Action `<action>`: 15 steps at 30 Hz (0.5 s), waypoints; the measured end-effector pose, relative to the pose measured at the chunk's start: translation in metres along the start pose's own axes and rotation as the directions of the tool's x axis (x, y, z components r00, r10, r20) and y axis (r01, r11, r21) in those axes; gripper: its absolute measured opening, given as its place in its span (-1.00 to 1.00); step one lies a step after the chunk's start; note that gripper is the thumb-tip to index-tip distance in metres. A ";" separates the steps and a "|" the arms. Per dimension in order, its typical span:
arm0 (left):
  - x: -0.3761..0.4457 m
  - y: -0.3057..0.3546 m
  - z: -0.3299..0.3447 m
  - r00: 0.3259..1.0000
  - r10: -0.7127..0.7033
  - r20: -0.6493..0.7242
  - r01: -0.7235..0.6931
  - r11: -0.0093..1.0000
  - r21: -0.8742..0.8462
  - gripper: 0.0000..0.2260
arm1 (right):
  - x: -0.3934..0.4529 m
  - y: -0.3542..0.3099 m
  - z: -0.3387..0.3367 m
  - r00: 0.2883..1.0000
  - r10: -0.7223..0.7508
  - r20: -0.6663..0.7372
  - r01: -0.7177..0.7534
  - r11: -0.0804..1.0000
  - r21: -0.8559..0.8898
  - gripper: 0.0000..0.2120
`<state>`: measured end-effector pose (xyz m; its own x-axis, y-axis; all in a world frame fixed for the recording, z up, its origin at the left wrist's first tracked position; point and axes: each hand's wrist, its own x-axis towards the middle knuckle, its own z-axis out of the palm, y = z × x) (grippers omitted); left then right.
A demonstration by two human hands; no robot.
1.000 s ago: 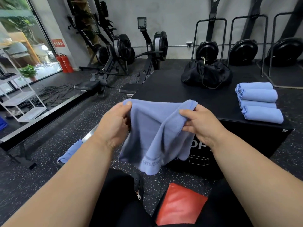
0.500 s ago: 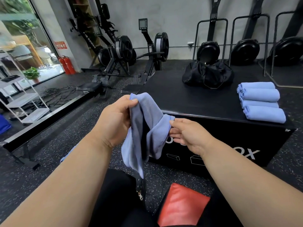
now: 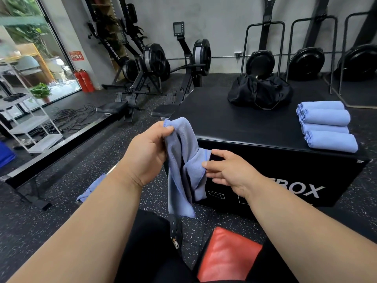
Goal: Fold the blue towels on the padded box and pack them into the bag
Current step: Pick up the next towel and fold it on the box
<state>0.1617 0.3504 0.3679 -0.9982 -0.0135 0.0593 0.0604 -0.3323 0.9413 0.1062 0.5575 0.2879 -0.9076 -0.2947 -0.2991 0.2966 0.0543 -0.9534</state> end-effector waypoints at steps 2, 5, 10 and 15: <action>0.000 -0.001 0.004 1.000 0.006 -0.009 -0.006 1.000 -0.013 -0.86 | 0.000 0.000 0.000 1.000 -0.006 -0.011 0.006 1.000 -0.006 -0.52; -0.001 -0.001 0.008 1.000 0.009 -0.011 -0.009 1.000 -0.016 -0.89 | 0.000 -0.001 0.002 1.000 -0.009 -0.029 0.009 1.000 0.004 -0.66; -0.002 0.001 0.011 0.999 0.026 -0.018 -0.027 0.999 -0.020 -0.89 | 0.004 0.003 0.001 0.999 0.034 -0.011 -0.034 0.998 0.045 -0.76; -0.003 0.003 0.009 1.000 0.015 -0.018 -0.015 1.000 -0.010 -0.88 | 0.007 0.007 -0.001 0.997 0.079 0.005 -0.079 0.992 0.095 -0.73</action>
<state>0.1649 0.3578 0.3736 -0.9971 -0.0351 0.0671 0.0750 -0.3413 0.9370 0.1014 0.5567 0.2790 -0.8798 -0.2944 -0.3732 0.3943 -0.0136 -0.9189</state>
